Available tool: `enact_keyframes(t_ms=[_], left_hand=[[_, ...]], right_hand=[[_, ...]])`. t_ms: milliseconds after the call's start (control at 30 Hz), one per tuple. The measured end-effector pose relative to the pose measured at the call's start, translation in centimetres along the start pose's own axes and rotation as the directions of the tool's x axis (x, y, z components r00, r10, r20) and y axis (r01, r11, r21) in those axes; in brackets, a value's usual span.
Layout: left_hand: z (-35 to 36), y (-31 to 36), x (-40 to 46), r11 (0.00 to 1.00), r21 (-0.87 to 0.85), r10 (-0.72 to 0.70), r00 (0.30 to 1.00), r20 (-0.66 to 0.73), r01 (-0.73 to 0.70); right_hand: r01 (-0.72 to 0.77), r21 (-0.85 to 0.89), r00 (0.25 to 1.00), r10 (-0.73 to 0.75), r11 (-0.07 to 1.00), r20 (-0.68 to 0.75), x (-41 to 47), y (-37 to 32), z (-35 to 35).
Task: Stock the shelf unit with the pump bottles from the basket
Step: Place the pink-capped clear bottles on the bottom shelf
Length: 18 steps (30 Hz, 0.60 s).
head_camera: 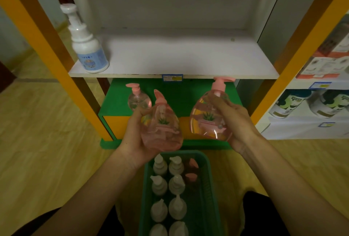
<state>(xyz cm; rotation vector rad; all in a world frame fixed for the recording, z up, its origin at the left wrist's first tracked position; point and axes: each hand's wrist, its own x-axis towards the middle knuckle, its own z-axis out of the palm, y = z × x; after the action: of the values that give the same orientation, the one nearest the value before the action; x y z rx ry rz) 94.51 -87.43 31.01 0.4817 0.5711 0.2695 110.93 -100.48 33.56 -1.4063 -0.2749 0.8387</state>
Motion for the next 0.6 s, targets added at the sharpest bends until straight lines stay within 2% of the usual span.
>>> enact_keyframes(t_ms=[167, 267, 367, 433, 500, 600], left_hand=[[-0.7, 0.3, -0.3, 0.985, 0.154, -0.059, 0.994, -0.090, 0.072], [-1.0, 0.1, -0.4, 0.965, 0.252, -0.034, 0.985, -0.168, 0.076], [-1.7, 0.0, -0.7, 0.951, 0.309, 0.067, 0.974, -0.216, 0.003], [-2.4, 0.0, -0.7, 0.910, 0.412, 0.153, 0.960, -0.234, -0.045], [-2.8, 0.4, -0.9, 0.854, 0.512, 0.260, 0.926, -0.274, -0.088], [-3.3, 1.0, -1.5, 0.822, 0.548, 0.374, 0.872, -0.315, -0.155]], right_hand=[[0.016, -0.047, 1.000, -0.016, 0.999, 0.004, 0.6, 0.6, 0.5], [0.053, -0.066, 0.998, -0.055, 0.996, -0.021, 0.9, 1.0, 1.2], [0.085, -0.093, 0.995, -0.089, 0.992, -0.048, 1.3, 1.6, 2.0], [0.097, -0.125, 0.993, -0.104, 0.987, -0.048, 1.5, 2.5, 2.9], [0.117, -0.147, 0.992, -0.124, 0.982, -0.038, 1.8, 3.5, 4.1], [0.123, -0.157, 0.992, -0.125, 0.980, -0.009, 2.6, 5.4, 6.1]])
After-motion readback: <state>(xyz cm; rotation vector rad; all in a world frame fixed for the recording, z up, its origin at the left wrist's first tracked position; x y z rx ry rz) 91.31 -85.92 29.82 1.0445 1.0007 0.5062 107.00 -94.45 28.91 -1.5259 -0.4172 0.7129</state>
